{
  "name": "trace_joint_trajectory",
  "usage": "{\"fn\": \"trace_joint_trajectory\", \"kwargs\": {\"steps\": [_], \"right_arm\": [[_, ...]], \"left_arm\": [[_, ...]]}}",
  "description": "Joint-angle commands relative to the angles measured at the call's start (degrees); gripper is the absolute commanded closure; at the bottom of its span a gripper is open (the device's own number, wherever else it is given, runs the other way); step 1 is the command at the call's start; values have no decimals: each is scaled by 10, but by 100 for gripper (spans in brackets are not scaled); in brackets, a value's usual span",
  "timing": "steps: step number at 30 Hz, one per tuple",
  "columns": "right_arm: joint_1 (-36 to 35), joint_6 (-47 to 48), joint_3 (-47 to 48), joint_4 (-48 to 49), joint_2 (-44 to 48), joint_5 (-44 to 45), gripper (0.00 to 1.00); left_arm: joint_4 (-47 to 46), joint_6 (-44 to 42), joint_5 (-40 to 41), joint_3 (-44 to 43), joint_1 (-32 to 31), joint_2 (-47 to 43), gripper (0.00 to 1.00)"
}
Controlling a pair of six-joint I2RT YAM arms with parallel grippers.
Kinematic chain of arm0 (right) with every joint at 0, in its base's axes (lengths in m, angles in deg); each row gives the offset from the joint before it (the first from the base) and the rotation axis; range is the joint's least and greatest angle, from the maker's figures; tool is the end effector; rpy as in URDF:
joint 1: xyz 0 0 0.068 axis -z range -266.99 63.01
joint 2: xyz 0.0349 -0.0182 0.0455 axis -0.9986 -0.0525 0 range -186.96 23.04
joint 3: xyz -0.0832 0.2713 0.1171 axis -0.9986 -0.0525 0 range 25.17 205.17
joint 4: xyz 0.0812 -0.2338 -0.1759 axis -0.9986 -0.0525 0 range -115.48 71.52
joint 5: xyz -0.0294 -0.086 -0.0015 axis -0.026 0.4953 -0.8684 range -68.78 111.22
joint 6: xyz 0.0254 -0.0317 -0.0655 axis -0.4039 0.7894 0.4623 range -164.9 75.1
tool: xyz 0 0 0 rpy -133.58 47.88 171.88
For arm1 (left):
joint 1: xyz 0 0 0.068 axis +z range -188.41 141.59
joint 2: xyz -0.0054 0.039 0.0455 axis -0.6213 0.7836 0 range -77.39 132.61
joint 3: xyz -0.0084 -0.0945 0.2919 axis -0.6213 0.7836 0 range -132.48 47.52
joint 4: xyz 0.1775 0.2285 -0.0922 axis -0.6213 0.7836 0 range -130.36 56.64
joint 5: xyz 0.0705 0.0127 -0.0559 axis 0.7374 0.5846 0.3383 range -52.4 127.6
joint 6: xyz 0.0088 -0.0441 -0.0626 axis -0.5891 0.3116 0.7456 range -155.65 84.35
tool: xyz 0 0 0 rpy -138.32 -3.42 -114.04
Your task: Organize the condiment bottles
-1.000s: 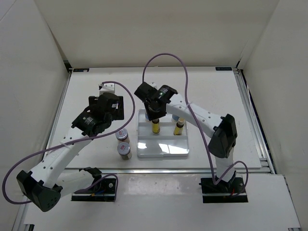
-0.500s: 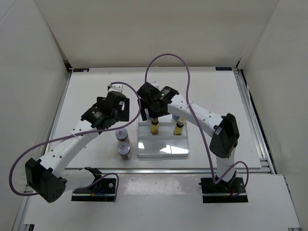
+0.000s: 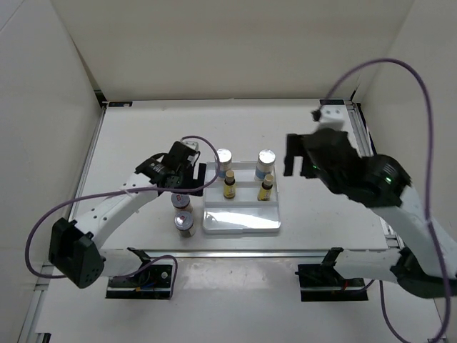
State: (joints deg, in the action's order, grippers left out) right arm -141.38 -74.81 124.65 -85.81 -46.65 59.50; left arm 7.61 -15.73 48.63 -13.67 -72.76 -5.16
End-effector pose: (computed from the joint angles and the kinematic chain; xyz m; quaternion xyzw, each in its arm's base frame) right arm 0.1711 0.1691 0.5136 -0.0381 0.8589 0.0621 0.5069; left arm 0.2513 -0.1565 0.2832 0.0951 0.9548 -0.0389 0.2789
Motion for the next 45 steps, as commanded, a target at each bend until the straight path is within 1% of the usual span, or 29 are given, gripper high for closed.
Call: {"fn": "trace_joint_trajectory", "kwargs": {"steps": [1,3,4,6,11,13,14,17,19,20,22,25,28,32,36,37,38,39,40,41,42,44,45], "right_arm": [[-1,-32,-88,-48,63,49,0],[-1,-38,-118,-62,108,49,0],[-1,-54,-145,-62,119,54,0],[-1,-72,-167,-78,140,64,0],[-1,-101,-218,-112,146,84,0],[-1,-126,-245,-127,146,91,0],[-1,-132,-254,-133,146,96,0],[-1,-150,-276,-141,146,96,0],[-1,-150,-276,-141,151,96,0],[-1,-150,-276,-141,157,103,0],[-1,-150,-283,-134,163,103,0],[-1,-150,-288,-127,169,103,0],[-1,-150,-288,-127,163,103,0],[-1,-145,-288,-127,158,103,0],[-1,-145,-288,-127,158,103,0],[-1,-145,-288,-122,158,103,0],[-1,-145,-293,-122,158,103,0],[-1,-145,-293,-122,158,103,0],[-1,-145,-293,-122,158,103,0],[-1,-145,-293,-122,158,103,0],[-1,-145,-293,-122,158,103,0],[-1,-145,-293,-122,158,103,0],[-1,-145,-293,-122,158,103,0]], "left_arm": [[35,18,-21,6,-4,38,0],[42,25,-15,1,-4,65,0],[49,31,-15,1,-4,71,0],[49,36,-9,1,-4,84,0],[54,36,-4,-4,8,98,0],[60,36,1,-4,8,104,0],[60,42,1,-9,8,104,1],[60,42,14,-15,8,61,1],[60,49,40,-15,8,31,0],[60,49,50,-10,8,2,0],[60,54,75,-10,8,-21,0],[60,59,80,4,8,-42,0],[60,59,69,5,8,-14,0],[60,47,31,-6,8,73,0],[60,42,8,-11,19,118,0],[60,36,2,-11,26,124,2],[60,35,-16,-11,41,129,9],[60,30,-16,-17,41,129,15],[60,30,-22,-17,48,129,24],[60,30,-22,-17,48,129,41],[60,30,-13,-23,48,122,47],[60,30,8,-29,48,94,55],[66,38,32,-38,48,66,59]]}}
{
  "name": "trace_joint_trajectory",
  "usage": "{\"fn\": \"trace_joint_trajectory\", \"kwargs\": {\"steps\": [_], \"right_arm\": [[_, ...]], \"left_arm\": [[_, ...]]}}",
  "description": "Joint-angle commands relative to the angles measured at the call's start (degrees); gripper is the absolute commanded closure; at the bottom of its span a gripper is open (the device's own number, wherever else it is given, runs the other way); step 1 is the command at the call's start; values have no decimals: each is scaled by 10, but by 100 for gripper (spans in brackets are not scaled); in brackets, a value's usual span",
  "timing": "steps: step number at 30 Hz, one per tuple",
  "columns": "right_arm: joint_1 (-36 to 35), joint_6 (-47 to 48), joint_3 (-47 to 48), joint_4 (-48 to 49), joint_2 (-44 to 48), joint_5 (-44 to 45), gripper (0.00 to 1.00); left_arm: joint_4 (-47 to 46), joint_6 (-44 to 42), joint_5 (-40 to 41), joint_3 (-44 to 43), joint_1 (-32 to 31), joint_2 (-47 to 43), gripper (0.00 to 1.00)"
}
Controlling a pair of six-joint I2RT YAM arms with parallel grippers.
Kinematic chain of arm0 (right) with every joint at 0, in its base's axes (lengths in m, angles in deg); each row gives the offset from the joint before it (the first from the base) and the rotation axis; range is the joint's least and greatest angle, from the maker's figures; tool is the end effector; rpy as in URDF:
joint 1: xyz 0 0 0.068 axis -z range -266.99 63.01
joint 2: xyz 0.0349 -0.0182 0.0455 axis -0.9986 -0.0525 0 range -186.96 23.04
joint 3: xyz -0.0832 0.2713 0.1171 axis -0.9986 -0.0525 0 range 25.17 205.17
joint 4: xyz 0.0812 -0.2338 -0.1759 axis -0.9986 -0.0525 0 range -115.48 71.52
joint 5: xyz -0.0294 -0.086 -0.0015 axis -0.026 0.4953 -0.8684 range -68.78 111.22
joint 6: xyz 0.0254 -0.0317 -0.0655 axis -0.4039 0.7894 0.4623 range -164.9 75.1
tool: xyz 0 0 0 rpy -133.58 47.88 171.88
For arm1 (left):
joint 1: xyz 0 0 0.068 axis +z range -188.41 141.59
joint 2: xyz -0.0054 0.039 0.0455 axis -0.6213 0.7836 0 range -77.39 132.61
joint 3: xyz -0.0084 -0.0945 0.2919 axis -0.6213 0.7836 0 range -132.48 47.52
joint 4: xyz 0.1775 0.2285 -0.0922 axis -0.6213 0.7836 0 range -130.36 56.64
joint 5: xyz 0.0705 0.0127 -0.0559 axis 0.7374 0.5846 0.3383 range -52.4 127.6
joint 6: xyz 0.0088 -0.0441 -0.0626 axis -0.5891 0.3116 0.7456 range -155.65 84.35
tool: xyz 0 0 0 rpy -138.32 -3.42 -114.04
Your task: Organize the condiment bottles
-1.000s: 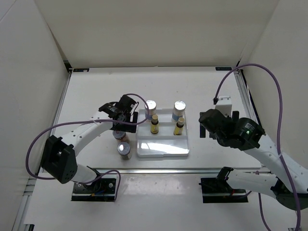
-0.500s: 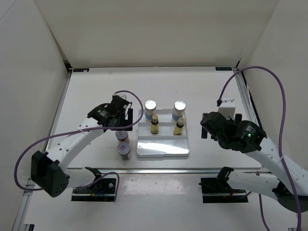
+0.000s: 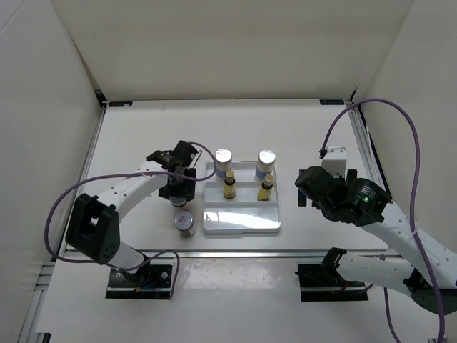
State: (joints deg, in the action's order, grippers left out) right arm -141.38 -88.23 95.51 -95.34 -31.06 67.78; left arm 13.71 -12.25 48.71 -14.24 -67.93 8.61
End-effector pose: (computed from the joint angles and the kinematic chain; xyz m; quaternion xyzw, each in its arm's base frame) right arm 0.1344 0.1058 0.3907 0.0141 0.8941 -0.0761 0.4412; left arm 0.2812 -0.1447 0.2122 0.0431 0.9892 0.0410 0.1337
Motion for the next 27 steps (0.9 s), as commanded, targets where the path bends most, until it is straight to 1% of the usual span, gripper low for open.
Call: {"fn": "trace_joint_trajectory", "kwargs": {"steps": [1,3,4,5,7,10,13,15,16,19,22,27], "right_arm": [[-1,-11,-2,-27,2,20,0],[-1,-11,-2,-27,2,20,0],[-1,-11,-2,-27,8,20,0],[-1,-11,-2,-27,8,20,0],[-1,-11,-2,-27,8,20,0],[-1,-11,-2,-22,2,20,0],[-1,-11,-2,-22,-3,20,0],[-1,-11,-2,-22,-8,20,0],[-1,-11,-2,-22,-8,20,0],[-1,-11,-2,-22,-8,20,0],[-1,-11,-2,-22,-13,20,0],[-1,-11,-2,-22,-25,20,0]], "left_arm": [[14,11,43,-33,0,-89,62],[38,17,58,-64,-11,-124,73],[43,22,58,-77,-17,-157,76],[43,22,58,-102,-23,-173,78],[43,22,24,-125,-43,-203,83],[43,27,-15,-156,-81,-203,89],[43,56,-23,-149,-134,-192,89],[43,76,9,-131,-162,-173,89],[43,82,17,-130,-184,-165,89],[27,95,36,-115,-219,-131,89],[-3,100,49,-101,-236,-123,89],[-36,100,44,-95,-236,-83,89]]}}
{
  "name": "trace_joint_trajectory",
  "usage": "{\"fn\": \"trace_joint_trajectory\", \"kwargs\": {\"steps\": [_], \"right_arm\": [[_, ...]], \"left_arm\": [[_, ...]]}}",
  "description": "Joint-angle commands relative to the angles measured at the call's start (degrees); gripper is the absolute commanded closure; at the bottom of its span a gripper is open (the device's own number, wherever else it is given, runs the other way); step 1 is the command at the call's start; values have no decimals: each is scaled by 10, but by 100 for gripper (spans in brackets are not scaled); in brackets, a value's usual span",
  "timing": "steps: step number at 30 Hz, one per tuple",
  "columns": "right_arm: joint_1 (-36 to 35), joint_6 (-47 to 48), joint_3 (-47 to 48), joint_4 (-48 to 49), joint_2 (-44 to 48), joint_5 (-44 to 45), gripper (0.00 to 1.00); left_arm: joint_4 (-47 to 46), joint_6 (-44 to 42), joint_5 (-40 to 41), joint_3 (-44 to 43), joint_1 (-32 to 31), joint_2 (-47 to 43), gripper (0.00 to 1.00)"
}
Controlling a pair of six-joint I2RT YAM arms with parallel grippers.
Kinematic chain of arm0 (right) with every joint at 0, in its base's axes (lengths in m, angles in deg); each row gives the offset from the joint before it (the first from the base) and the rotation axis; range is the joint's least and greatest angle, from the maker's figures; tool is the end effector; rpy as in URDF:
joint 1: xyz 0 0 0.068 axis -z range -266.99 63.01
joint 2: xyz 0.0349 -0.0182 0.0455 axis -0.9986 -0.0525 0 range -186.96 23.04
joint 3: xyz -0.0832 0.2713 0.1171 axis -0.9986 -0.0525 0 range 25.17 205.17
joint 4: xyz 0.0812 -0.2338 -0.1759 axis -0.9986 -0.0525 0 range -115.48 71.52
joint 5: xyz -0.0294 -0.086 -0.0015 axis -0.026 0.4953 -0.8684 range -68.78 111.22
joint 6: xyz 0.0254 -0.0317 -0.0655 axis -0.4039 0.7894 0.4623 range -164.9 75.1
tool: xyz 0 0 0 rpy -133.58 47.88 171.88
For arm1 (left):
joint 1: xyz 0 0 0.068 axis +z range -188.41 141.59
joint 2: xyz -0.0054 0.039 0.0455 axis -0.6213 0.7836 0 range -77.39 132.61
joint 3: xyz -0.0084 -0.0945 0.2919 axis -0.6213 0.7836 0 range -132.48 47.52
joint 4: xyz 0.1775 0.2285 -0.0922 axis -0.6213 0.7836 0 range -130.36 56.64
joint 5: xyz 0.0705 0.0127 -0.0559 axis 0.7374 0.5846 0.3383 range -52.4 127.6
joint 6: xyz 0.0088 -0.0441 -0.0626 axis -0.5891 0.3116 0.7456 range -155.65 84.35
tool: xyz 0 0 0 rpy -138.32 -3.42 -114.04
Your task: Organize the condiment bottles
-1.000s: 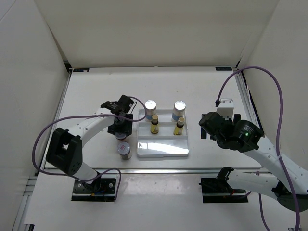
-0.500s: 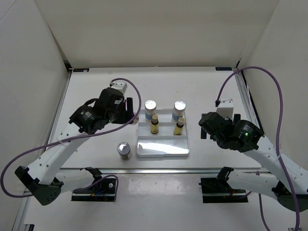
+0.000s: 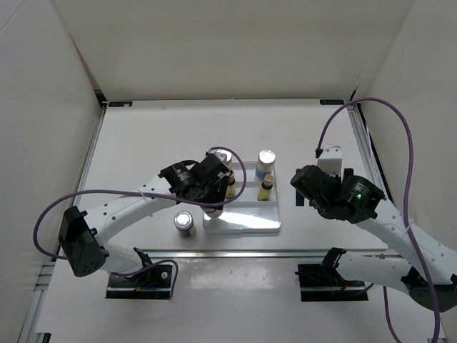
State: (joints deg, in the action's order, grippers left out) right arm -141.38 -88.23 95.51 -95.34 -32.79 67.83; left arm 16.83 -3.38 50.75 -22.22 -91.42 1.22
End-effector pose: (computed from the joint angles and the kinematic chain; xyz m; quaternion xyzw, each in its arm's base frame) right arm 0.1392 0.1125 0.3863 0.0081 0.8968 -0.0875 0.4337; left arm 0.1998 -0.2405 0.2954 0.1516 0.9602 -0.0572 0.2275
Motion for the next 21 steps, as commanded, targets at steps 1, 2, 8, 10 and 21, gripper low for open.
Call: {"fn": "trace_joint_trajectory", "kwargs": {"steps": [1,2,8,10,21], "right_arm": [[-1,-11,-2,-22,-8,20,0],[-1,-11,-2,-22,-8,20,0],[-1,-5,-2,-22,-13,20,0],[-1,-5,-2,-22,-13,20,0],[-1,-5,-7,-22,-13,20,0]], "left_arm": [[-67,11,23,-10,-1,-4,89],[-82,11,23,-10,-7,1,89],[-112,28,9,11,-7,58,88],[-112,35,9,11,-7,69,89],[-107,40,4,16,-7,74,37]]}}
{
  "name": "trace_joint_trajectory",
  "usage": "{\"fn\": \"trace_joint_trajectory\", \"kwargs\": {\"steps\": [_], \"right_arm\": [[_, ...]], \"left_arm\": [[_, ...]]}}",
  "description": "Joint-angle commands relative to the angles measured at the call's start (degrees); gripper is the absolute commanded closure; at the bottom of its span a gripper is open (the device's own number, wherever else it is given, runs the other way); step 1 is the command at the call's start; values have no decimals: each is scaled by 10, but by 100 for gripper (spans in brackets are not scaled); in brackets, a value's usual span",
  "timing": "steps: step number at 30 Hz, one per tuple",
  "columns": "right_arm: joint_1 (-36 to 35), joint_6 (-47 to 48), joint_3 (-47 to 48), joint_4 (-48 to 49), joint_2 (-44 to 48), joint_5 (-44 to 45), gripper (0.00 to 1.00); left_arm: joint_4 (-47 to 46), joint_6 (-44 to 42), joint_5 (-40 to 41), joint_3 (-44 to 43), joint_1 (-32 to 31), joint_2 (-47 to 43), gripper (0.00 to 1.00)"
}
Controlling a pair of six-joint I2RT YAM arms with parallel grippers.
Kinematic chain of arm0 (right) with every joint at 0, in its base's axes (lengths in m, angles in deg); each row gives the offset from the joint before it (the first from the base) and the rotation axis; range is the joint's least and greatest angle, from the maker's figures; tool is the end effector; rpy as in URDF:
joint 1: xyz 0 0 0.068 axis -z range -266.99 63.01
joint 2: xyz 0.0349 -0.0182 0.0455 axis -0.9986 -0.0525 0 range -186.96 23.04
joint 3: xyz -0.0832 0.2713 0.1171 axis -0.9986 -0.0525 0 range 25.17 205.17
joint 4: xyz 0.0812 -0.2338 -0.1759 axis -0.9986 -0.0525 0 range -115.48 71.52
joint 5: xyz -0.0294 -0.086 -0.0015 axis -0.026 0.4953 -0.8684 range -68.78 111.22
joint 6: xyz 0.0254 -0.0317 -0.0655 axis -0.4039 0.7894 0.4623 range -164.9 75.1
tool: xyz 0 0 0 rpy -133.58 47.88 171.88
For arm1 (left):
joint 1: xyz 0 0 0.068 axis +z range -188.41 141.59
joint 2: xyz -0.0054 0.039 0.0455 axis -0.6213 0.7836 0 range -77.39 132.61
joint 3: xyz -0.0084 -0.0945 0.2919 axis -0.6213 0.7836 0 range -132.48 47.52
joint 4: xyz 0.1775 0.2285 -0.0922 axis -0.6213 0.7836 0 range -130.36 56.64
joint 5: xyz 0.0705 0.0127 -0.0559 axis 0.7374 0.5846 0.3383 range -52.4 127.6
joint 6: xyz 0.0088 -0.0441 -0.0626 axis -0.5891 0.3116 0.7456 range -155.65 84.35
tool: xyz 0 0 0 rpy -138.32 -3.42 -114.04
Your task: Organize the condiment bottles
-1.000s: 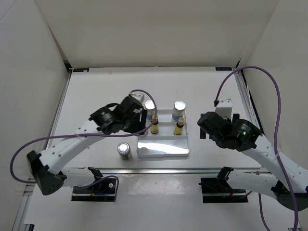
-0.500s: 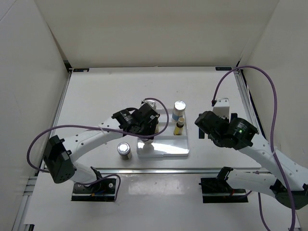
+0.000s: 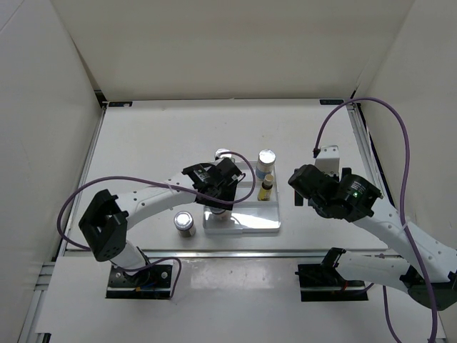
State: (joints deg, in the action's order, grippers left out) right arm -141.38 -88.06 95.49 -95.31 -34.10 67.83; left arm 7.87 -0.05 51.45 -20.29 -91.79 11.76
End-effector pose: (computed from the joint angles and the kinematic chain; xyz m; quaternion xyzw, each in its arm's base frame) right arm 0.1429 0.1176 0.3827 0.0022 0.8988 -0.0965 0.4277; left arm 0.2245 -0.2758 0.2341 0.1299 0.9685 -0.0388 0.2088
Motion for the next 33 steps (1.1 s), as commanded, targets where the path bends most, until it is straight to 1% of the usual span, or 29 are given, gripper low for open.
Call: {"fn": "trace_joint_trajectory", "kwargs": {"steps": [1,2,3,4,7,8,9,10,11,12,13,14,15,17,18,19,21,24,26,28,33], "right_arm": [[-1,-7,-7,-22,0,20,0],[-1,-7,-7,-22,0,20,0],[-1,-7,-7,-22,0,20,0],[-1,-7,-7,-22,0,20,0],[-1,-7,-7,-17,0,20,0],[-1,-7,-7,-16,0,20,0],[-1,-7,-7,-16,0,20,0],[-1,-7,-7,-16,0,20,0],[-1,-7,-7,-16,0,20,0],[-1,-7,-7,-16,0,20,0],[-1,-7,-7,-16,0,20,0],[-1,-7,-7,-16,0,20,0],[-1,-7,-7,-16,0,20,0],[-1,-7,-7,-16,0,20,0],[-1,-2,-7,-16,0,20,0],[-1,-2,-7,-16,0,20,0],[-1,-2,-7,-11,0,15,0],[-1,3,-7,-11,0,15,0],[-1,4,-7,-11,0,15,0],[-1,4,-7,-11,0,15,0],[-1,4,-7,-11,0,15,0]], "left_arm": [[-17,7,-3,-3,-3,-40,28],[-17,7,5,-3,-3,-49,19],[-5,7,12,-3,-3,-69,0],[5,7,20,-3,-3,-80,0],[55,-2,64,-40,-3,-113,0],[97,-2,101,-56,2,-141,0],[116,-2,121,-57,2,-158,0],[134,9,156,-62,2,-201,0],[150,18,166,-56,2,-225,0],[168,34,166,-46,13,-250,0],[168,42,147,-35,19,-275,0],[176,53,135,-4,27,-321,0],[184,87,122,13,36,-343,0],[189,126,88,50,57,-394,0],[189,143,77,91,57,-406,0],[189,170,72,110,64,-416,0],[189,188,64,152,70,-422,0],[174,193,58,174,70,-395,0],[162,193,58,174,70,-380,0],[138,193,42,180,78,-362,0],[89,163,8,191,113,-331,0]]}}
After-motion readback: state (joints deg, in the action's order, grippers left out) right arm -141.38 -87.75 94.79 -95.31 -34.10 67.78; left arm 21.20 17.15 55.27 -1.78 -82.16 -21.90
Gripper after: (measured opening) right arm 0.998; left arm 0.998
